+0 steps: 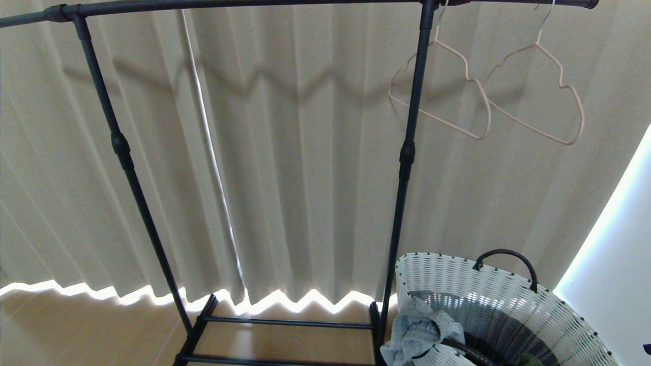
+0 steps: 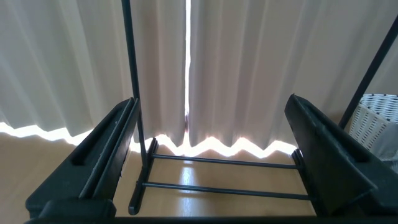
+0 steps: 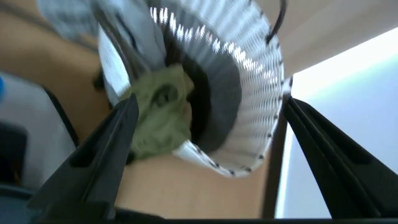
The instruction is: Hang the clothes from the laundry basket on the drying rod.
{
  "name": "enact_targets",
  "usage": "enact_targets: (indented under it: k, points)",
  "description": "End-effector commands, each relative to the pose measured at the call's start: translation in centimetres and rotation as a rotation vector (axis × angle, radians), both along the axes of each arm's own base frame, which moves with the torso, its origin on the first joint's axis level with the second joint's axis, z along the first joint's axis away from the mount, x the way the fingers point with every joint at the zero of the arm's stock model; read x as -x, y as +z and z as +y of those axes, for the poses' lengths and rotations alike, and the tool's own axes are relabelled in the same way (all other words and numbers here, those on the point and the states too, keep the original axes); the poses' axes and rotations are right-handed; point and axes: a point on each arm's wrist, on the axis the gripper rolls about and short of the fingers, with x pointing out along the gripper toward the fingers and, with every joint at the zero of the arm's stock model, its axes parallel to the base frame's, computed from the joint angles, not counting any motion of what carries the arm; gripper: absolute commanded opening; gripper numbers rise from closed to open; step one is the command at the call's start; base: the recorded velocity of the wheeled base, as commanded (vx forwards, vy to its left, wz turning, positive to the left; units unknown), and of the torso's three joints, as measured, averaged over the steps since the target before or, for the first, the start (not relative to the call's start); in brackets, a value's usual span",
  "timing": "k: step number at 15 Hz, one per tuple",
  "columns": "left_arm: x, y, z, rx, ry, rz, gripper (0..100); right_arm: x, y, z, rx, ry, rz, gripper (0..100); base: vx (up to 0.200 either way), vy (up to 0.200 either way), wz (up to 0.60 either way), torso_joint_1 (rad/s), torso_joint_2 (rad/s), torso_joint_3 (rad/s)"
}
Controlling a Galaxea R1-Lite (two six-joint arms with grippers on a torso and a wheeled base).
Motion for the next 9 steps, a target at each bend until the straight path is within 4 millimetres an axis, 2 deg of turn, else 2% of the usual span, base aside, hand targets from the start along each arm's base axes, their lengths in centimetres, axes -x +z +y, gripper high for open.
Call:
enact_targets:
  k: [1,5,9]
  points:
    - [0.0,0.0,0.0,0.000,0.001,0.000,100,-2.6,-1.1,0.1,0.052,0.004,0.162,100,0.000,0.000,0.00,0.000,0.00,0.000]
    - [0.0,0.0,0.0,0.000,0.001,0.000,100,-5.5,-2.5,-1.0,0.129,-0.019,0.284,100,0.000,0.000,0.00,0.000,0.00,0.000]
    - [0.0,0.0,0.0,0.000,0.001,0.000,100,-5.9,-3.5,-1.2,0.204,0.144,0.342,100,0.000,0.000,0.00,0.000,0.00,0.000]
